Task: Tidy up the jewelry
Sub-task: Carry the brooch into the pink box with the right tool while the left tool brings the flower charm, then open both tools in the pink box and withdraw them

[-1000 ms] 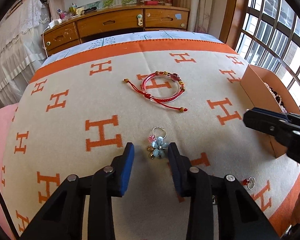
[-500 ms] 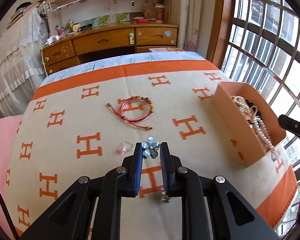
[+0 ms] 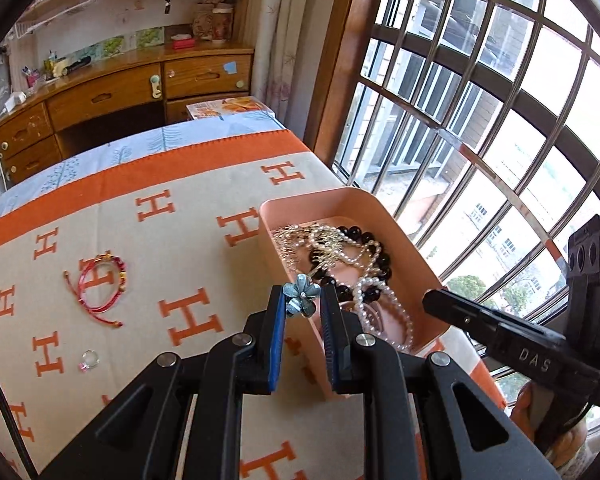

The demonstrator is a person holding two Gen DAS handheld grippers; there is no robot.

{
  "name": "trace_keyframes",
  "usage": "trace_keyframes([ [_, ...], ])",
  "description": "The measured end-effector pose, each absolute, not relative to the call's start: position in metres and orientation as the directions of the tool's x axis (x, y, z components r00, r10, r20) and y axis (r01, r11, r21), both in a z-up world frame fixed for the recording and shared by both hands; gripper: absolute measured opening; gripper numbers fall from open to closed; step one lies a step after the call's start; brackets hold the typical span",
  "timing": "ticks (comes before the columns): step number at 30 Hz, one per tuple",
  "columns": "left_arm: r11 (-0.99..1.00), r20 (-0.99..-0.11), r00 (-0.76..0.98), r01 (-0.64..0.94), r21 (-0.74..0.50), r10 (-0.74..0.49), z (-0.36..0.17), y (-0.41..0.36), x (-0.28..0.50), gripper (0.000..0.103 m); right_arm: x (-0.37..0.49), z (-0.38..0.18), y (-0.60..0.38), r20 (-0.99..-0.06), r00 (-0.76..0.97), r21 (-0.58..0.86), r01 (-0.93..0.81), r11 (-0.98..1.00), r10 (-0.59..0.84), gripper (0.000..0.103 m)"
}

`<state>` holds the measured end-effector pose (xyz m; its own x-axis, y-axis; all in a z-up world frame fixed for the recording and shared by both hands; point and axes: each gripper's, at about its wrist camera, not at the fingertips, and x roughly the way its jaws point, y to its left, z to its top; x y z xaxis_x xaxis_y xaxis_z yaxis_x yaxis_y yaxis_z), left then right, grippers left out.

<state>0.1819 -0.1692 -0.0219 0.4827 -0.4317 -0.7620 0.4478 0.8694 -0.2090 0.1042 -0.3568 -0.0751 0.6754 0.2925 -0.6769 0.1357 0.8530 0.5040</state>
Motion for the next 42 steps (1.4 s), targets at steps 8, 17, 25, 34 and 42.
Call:
trace_keyframes([
  [8,0.854,-0.803,0.375,0.431,-0.291,-0.463,-0.046,-0.204,0.217,0.016,0.100,-0.075,-0.363,-0.665,0.683,0.532,0.150,0.833,0.302,0.038],
  [17,0.864,-0.794,0.375,0.365,-0.347,-0.478,-0.045,-0.180,0.210,0.058,0.095,-0.071,-0.362,-0.655,0.697,0.524,0.143,0.840,0.290,0.038],
  [25,0.921,-0.754,0.534,0.283,-0.266,-0.382,-0.014,-0.110,0.175,0.064,0.088,-0.054,-0.329,-0.637,0.705,0.470,0.033,0.882,0.313,0.038],
  [34,0.987,-0.744,0.649,0.087,-0.136,-0.160,-0.010,-0.020,0.136,0.064,0.083,-0.038,-0.265,-0.639,0.672,0.376,-0.151,0.914,0.374,0.038],
  [42,0.999,-0.764,0.644,0.006,-0.045,-0.039,-0.031,0.020,0.118,0.064,0.083,-0.043,-0.207,-0.685,0.609,0.299,-0.267,0.916,0.401,0.038],
])
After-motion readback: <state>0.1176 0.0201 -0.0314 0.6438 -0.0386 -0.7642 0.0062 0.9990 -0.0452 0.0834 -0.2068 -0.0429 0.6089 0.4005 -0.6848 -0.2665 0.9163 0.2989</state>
